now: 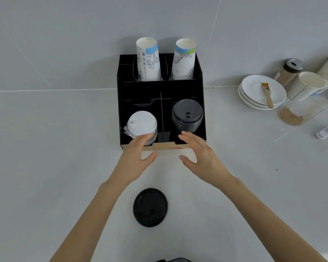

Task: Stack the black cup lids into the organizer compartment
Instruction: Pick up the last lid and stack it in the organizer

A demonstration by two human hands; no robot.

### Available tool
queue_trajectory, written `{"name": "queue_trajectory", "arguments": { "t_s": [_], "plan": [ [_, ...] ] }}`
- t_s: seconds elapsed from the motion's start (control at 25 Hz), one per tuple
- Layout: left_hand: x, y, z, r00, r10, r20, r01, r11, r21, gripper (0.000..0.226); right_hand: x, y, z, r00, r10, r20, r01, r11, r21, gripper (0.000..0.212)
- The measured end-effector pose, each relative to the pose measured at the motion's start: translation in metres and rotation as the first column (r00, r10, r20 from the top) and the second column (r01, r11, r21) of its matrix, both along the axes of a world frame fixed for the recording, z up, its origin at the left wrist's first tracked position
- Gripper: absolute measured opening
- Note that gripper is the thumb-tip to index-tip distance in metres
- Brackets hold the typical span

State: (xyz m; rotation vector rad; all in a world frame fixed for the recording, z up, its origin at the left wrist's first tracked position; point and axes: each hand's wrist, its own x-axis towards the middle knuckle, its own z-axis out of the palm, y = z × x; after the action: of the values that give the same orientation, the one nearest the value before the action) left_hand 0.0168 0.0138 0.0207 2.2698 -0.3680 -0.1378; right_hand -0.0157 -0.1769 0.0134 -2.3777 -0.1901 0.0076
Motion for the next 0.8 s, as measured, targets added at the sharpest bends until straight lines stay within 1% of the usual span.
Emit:
{"name": "queue_trajectory", "arguments": {
  "t_s": [0.32,0.56,0.64,0.72,0.8],
  "plan": [
    [-0.055,0.049,-0.036,0.989,0.085,-0.125,-0.077,0.995,0.064,0.05,-0.04,0.026,-0.027,0.975,0.165,-0.148,-0.177,0.982,-0.071,0.054],
    [-0.089,0.066,-0.058,0.974,0.086,-0.21,-0.064,0.992,0.112,0.053,-0.063,0.04,-0.044,0.932,0.225,-0.283,-0.255,0.964,-0.073,0.058],
    [-0.099,0.067,-0.064,0.971,0.066,-0.231,-0.033,0.989,0.144,0.061,-0.068,0.043,-0.05,0.921,0.232,-0.313,-0.271,0.959,-0.084,0.059],
    [-0.106,0.066,-0.068,0.972,0.05,-0.229,-0.006,0.982,0.189,0.08,-0.07,0.046,-0.054,0.916,0.24,-0.322,-0.284,0.954,-0.094,0.06],
    [-0.109,0.067,-0.072,0.975,0.042,-0.218,0.006,0.976,0.218,0.086,-0.072,0.049,-0.056,0.913,0.249,-0.323,-0.292,0.952,-0.09,0.06]
  ]
}}
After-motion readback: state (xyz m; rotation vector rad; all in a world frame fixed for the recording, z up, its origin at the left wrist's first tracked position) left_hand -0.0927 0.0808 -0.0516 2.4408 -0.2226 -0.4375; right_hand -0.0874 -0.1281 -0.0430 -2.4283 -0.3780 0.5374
